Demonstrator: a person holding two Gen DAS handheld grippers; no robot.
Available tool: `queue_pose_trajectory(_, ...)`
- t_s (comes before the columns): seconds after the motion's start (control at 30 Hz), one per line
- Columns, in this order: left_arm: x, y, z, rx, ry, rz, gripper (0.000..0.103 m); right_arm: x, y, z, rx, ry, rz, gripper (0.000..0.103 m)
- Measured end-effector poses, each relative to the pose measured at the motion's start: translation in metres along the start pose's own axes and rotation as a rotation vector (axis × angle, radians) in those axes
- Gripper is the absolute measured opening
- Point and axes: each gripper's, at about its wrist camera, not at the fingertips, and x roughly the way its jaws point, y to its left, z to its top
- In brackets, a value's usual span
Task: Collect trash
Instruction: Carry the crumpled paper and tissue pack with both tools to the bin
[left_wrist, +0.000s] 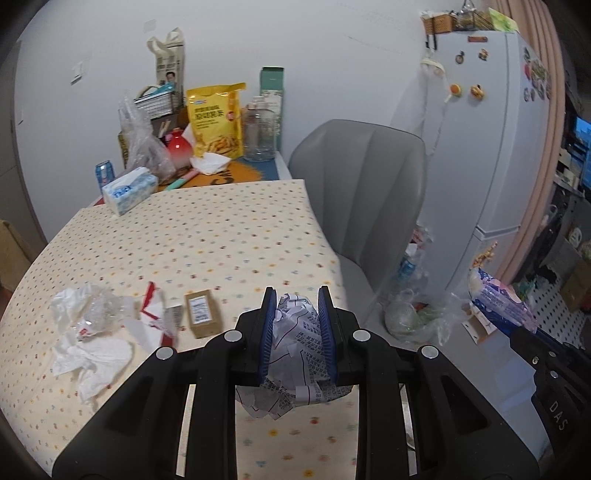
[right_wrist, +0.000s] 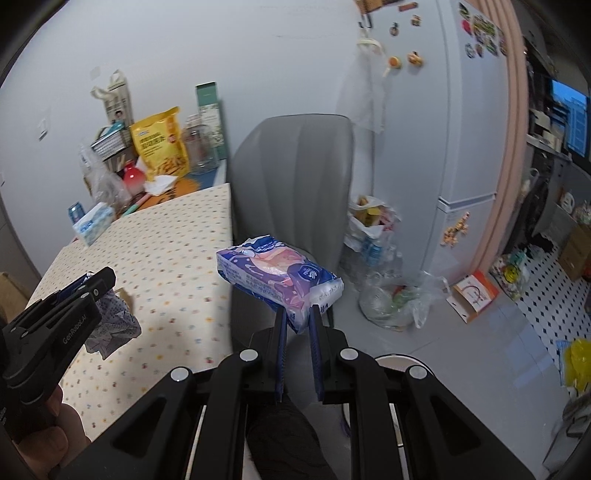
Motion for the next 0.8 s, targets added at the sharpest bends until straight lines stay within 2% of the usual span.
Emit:
queue_pose_trajectory(0.53, 0.039, -0.121, -0.005, 0.158, 0.068, -0.148, 0.023, 0.014, -0.098, -0.005, 0.134, 0.021, -0.135, 0.013)
queue_pose_trajectory(0.8, 0.066, -0.170, -0.012, 0.221, 0.117, -0.181, 0.023, 0.034, -0.147, -0.012, 0.202, 0.056, -0.181, 0.013)
